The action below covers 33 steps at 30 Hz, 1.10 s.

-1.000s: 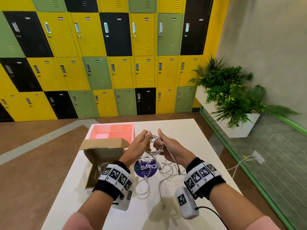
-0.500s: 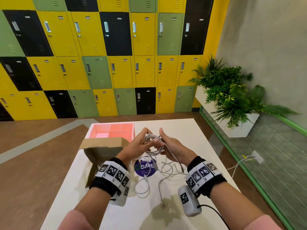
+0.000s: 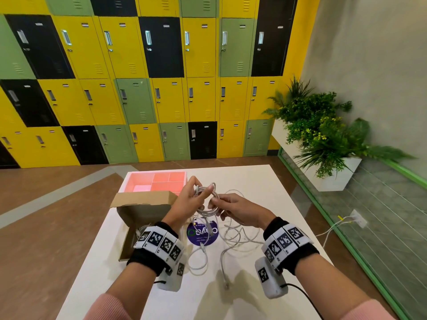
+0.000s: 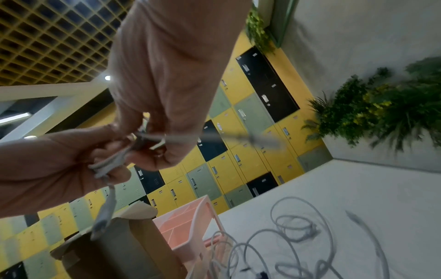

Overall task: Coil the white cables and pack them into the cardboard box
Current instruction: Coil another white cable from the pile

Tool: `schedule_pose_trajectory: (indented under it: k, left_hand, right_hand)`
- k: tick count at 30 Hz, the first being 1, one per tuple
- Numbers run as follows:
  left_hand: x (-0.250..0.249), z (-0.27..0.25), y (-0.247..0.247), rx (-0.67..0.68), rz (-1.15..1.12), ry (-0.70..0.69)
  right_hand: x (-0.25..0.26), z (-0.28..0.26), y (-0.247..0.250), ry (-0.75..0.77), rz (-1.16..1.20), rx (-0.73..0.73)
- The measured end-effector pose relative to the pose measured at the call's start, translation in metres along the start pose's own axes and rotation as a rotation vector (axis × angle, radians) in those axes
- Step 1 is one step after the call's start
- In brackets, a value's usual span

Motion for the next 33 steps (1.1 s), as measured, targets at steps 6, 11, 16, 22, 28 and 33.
schedule_pose_trajectory:
  k: [6,11,16,22,28,33]
  left_hand:
    - [0.016,0.002,0.01,-0.166,0.021,0.008]
    - [0.018,0.005,0.017,-0.282,0.036,-0.005]
    - [0.012,0.007,0.026,-0.233,0.096,-0.023]
    - [0.009,0.006,0.029,-0.034,0.156,-0.035]
    - [0.013,0.008,0.026,0.004,0.336,-0.029]
    - [0.017,0.005,0.023,-0.003,0.242,0.046]
  right_hand:
    - [0.007,0.009,0.01,0.029,-0.294,-0.273]
    - [0.015,0.013,0.012,0.011,-0.417,-0.303]
    - [0.028,0.006,0.021,0.051,-0.496,-0.226]
    - [0.024,0.005,0.03,0.011,-0.447,-0.284]
    - [0.009,0.011,0.029,-0.018,-0.344,-0.322]
    - [0.007,0.01,0.032,0.004,-0.314,-0.321]
Point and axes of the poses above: each hand's wrist, its own z-axis towards the middle knuckle, its own y-axis out of the back of the hand, x = y × z, the point moved 2 cm from there along z, towards the middle knuckle, and after that the axes turned 3 degrees about -y, right-handed, at the moved point
